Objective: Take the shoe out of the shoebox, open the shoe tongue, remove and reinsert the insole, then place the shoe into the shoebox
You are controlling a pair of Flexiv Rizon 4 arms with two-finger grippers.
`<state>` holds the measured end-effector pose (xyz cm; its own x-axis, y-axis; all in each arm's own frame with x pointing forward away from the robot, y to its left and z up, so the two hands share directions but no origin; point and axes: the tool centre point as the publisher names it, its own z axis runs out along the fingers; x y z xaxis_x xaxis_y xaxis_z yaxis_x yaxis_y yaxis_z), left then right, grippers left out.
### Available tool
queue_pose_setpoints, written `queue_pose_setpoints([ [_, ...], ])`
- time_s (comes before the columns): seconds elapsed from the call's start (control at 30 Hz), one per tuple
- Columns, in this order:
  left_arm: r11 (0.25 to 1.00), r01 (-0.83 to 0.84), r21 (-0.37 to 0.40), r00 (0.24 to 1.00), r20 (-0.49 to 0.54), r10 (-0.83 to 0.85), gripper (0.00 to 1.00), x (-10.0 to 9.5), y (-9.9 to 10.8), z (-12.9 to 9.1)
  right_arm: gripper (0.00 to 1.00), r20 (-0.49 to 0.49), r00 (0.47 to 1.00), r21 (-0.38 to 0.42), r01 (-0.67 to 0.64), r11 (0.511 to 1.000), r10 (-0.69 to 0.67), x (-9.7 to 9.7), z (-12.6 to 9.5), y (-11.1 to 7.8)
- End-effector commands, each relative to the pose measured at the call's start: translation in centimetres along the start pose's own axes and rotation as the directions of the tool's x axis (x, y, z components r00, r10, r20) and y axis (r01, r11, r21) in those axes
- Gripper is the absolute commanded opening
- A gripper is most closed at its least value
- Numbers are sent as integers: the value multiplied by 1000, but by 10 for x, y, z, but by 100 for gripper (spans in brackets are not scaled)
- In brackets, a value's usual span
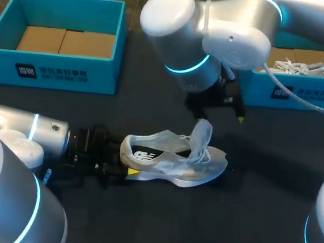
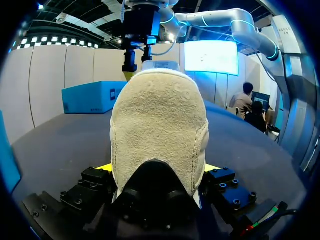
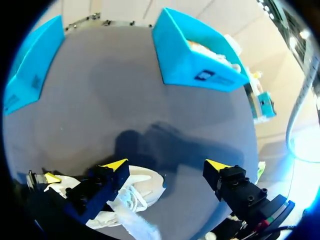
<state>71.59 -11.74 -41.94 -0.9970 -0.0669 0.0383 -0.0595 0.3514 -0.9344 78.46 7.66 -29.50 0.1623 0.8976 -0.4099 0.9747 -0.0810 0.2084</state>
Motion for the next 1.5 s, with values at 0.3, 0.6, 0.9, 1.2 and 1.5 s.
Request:
queue_pose_setpoints([
  [0.3, 1000, 0, -2, 1000, 0, 0, 0, 0, 0, 0, 100, -66, 934, -233, 329, 915, -352, 10, -70, 36],
  [0.6, 1000, 0, -2, 1000, 0, 0, 0, 0, 0, 0, 100, -34, 830, -353, 511, 784, -556, 30, -112, 51],
  [0.9, 1000, 0, -2, 1000, 0, 0, 0, 0, 0, 0, 50, 24, 663, -423, 685, 593, -748, 49, -142, 50],
  [1.2, 1000, 0, -2, 1000, 0, 0, 0, 0, 0, 0, 0, 54, 440, -375, 841, 390, -896, 72, -152, 38],
  [1.5, 1000, 0, -2, 1000, 0, 0, 0, 0, 0, 0, 0, 42, 271, -353, 904, 240, -962, 83, -145, 13],
])
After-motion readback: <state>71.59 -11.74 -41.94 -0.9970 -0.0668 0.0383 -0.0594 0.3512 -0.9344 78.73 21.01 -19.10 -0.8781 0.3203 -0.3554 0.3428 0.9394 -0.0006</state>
